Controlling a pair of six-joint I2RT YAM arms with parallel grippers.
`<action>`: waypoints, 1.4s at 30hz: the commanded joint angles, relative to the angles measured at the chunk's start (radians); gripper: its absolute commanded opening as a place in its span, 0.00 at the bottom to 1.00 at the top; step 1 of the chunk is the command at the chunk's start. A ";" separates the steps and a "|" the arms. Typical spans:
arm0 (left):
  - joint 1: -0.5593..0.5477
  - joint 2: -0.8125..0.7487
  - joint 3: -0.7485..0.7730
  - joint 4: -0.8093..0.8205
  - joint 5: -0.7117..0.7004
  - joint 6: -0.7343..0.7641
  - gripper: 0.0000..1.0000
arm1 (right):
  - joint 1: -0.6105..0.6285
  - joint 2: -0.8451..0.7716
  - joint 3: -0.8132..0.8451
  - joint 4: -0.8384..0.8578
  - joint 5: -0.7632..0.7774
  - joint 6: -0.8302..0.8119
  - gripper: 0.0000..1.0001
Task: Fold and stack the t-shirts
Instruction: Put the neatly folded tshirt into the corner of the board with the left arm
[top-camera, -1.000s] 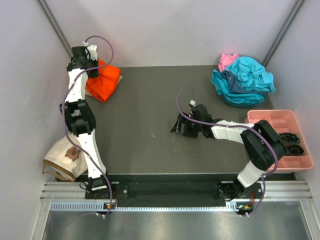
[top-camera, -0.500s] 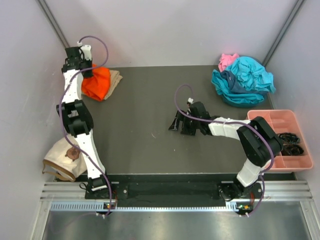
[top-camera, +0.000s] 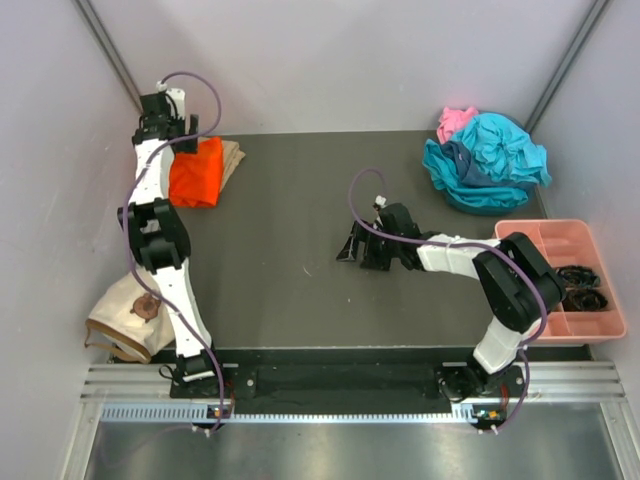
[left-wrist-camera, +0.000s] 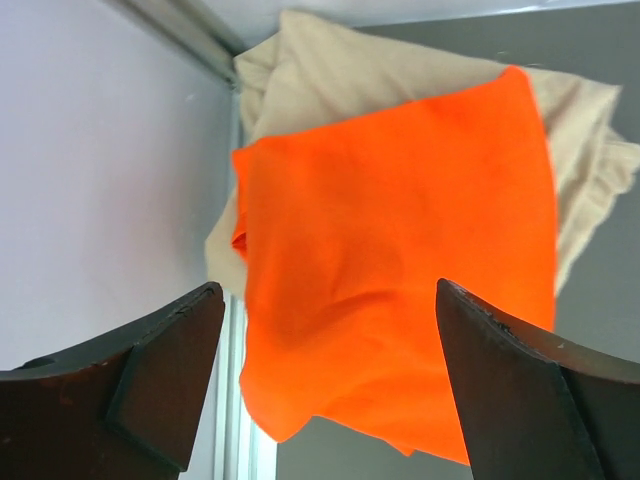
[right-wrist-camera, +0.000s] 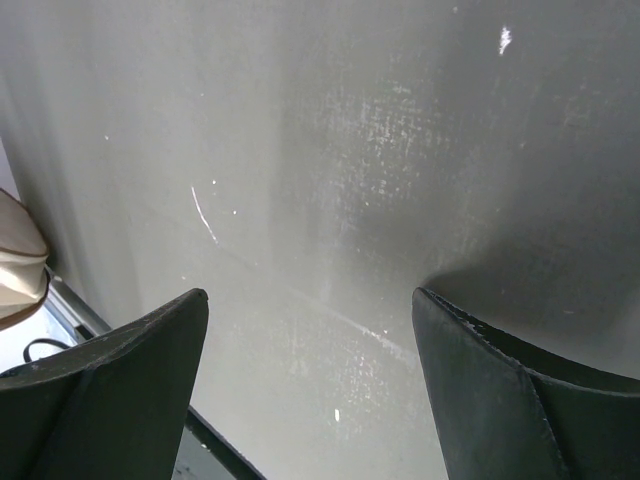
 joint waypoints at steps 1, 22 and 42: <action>-0.021 -0.086 -0.009 0.061 -0.146 -0.006 0.91 | -0.007 0.038 -0.026 -0.032 -0.001 -0.006 0.84; -0.293 -0.651 -0.730 0.325 -0.120 -0.564 0.99 | -0.005 -0.282 0.008 -0.242 0.221 -0.246 0.99; -0.500 -1.011 -1.369 0.375 -0.221 -0.781 0.99 | 0.012 -0.925 -0.226 -0.463 0.597 -0.329 0.99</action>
